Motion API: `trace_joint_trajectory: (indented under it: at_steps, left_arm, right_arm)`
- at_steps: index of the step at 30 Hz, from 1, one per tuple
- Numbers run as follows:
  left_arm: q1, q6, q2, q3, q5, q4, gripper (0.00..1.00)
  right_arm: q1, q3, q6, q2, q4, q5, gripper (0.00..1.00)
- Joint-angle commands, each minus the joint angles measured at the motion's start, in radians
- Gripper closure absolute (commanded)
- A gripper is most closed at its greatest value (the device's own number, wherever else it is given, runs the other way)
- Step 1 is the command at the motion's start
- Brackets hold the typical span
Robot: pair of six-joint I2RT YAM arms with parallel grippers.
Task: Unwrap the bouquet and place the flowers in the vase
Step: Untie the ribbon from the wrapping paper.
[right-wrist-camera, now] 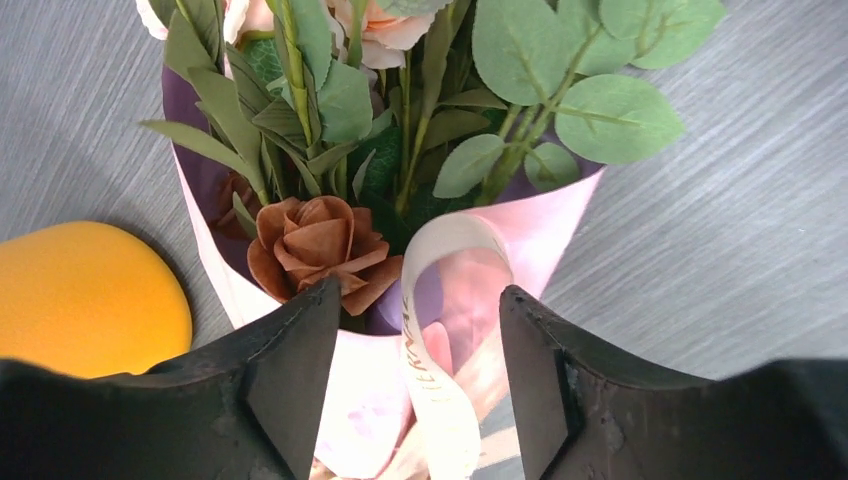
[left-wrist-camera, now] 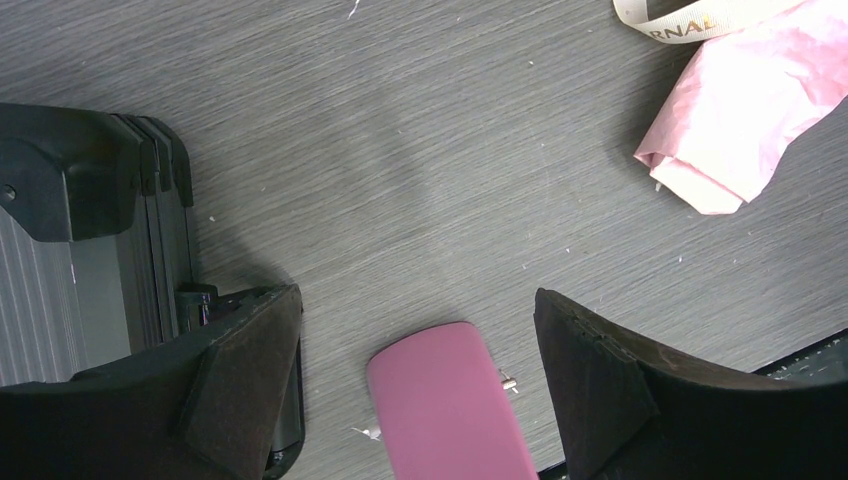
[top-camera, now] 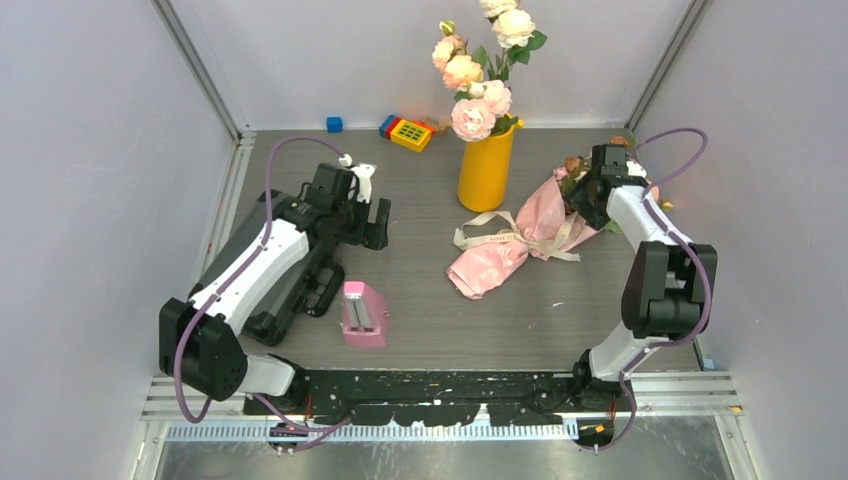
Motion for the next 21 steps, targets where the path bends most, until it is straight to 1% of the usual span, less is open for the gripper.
trace_joint_trajectory:
  at_steps: [1, 5, 12, 16, 21]
  left_arm:
    - [-0.001, 0.004, -0.008, 0.001, 0.028, 0.006, 0.11]
    - [-0.001, -0.001, -0.017, -0.005, 0.041, 0.02, 0.11]
    - [-0.004, 0.004, -0.035, -0.018, 0.125, 0.053, 0.12]
    - [-0.008, 0.009, -0.04, -0.019, 0.151, 0.061, 0.12]
    - [-0.012, 0.027, -0.049, -0.017, 0.158, 0.058, 0.12]
  right_arm:
    - [-0.009, 0.017, -0.071, -0.126, -0.068, 0.029, 0.32]
    - [-0.022, -0.016, -0.091, -0.221, -0.139, 0.026, 0.25]
    - [-0.055, -0.086, -0.075, -0.398, -0.231, 0.021, 0.21]
    - [-0.082, -0.188, 0.024, -0.488, -0.237, -0.008, 0.21]
    - [-0.089, -0.338, 0.155, -0.59, -0.184, -0.018, 0.23]
